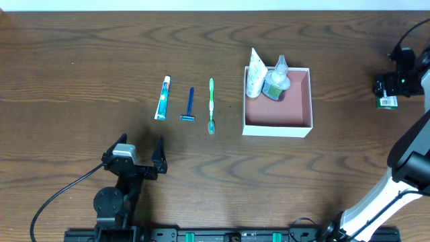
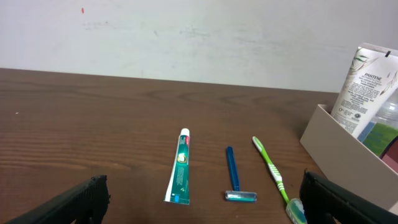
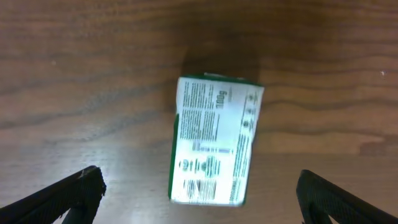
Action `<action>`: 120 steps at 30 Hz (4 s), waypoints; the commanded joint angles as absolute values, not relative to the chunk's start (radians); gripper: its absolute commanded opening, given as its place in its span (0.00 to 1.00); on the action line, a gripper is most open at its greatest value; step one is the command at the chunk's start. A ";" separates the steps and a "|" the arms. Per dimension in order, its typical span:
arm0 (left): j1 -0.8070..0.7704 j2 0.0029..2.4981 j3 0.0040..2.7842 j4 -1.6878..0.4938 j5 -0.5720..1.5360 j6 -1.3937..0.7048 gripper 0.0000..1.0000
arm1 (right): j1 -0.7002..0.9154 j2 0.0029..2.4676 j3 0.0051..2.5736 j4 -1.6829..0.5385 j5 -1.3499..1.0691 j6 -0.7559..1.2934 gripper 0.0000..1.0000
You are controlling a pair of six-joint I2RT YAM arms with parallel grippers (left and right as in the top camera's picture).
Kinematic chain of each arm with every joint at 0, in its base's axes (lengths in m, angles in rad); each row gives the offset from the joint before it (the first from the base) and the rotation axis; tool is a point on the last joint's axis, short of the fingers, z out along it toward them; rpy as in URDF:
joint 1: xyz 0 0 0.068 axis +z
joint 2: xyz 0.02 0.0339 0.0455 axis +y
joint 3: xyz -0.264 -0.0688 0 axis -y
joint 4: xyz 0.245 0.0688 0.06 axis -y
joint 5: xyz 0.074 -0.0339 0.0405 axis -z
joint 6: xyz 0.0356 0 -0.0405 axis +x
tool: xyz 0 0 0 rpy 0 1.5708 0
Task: Pack container
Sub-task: 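Move the right gripper to the green soap box and grasp it, then carry the soap box into the container and drop it inside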
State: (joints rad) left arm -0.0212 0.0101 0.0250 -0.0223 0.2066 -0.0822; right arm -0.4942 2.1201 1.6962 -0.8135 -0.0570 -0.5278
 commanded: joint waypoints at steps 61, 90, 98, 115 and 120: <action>-0.017 0.005 0.004 -0.051 0.220 -0.084 0.98 | -0.553 2.248 1.623 -0.690 -0.161 -0.538 0.84; -0.017 0.005 0.004 -0.051 0.220 -0.084 0.98 | -0.366 2.080 2.135 -1.180 -0.425 -0.276 0.34; -0.017 0.005 0.004 -0.051 0.220 -0.084 0.98 | -0.159 2.033 2.139 -1.314 -0.376 -0.172 0.36; -0.017 0.005 0.004 -0.051 0.220 -0.084 0.98 | 0.020 2.035 2.131 -1.628 -0.276 -0.139 0.35; -0.017 0.005 0.004 -0.051 0.220 -0.084 0.98 | 0.056 2.035 2.128 -1.660 -0.272 -0.139 0.33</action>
State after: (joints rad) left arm -0.0212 0.0101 0.0250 -0.0223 0.2062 -0.0822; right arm 0.0250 2.0422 2.1288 -1.6588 -0.2714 -0.1272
